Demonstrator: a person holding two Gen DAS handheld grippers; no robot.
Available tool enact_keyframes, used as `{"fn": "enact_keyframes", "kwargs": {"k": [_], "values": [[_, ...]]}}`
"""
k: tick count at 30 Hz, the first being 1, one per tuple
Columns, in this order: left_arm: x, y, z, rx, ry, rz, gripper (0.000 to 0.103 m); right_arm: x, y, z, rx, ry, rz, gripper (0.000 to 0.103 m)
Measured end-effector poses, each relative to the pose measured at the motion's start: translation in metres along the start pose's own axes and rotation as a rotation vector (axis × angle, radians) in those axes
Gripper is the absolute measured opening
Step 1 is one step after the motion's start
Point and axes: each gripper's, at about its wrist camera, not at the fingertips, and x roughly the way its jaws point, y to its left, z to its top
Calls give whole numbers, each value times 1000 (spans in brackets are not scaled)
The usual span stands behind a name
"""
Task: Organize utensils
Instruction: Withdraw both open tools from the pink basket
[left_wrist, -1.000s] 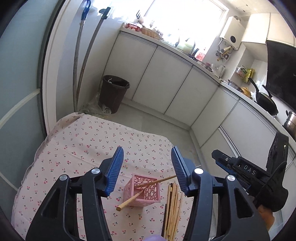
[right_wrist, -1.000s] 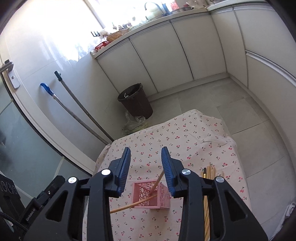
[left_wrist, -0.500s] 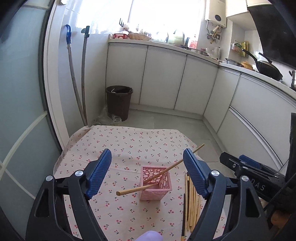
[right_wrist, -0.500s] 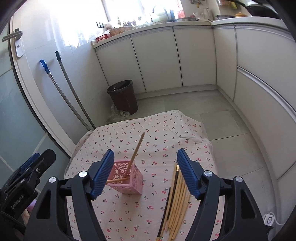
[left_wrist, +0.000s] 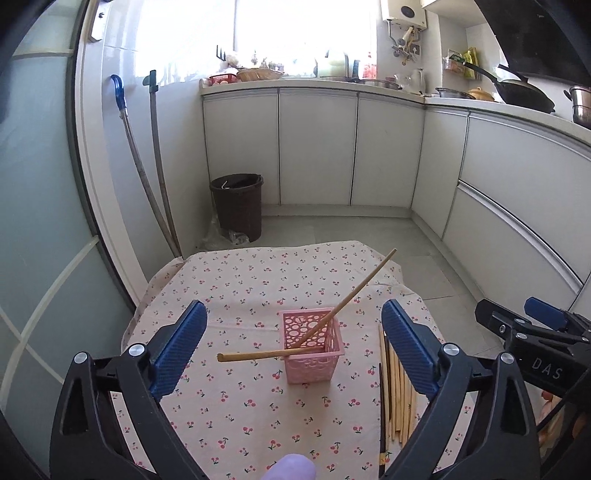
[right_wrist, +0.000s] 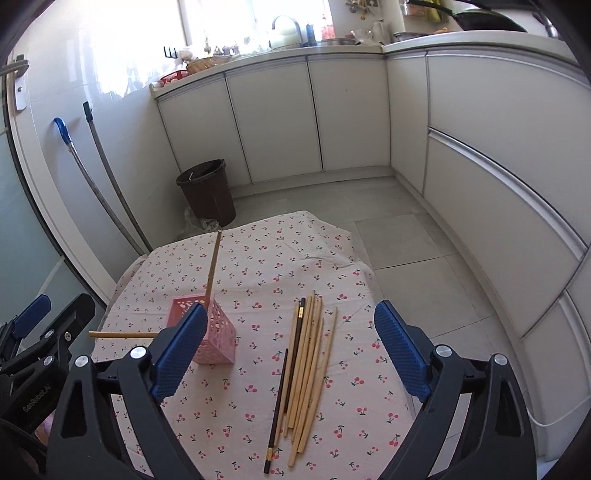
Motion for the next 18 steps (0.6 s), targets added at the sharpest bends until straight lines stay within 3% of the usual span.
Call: {"fn": "enact_keyframes", "kwargs": {"k": [9,12,15,18], "values": [[12,-33,-16,101,94,-58,96,-9,-55,-13,178,40,-30,96],[27,-51,-26,122,189,-148,96,-5,-80,-16,278,71,-31,96],[52,-70,-37,134,339,-248,96,0,-99,-16,374,106,5,96],[76,-86,-50,147,460,-264,96,7,-108,-17,423,133,36,96]]}}
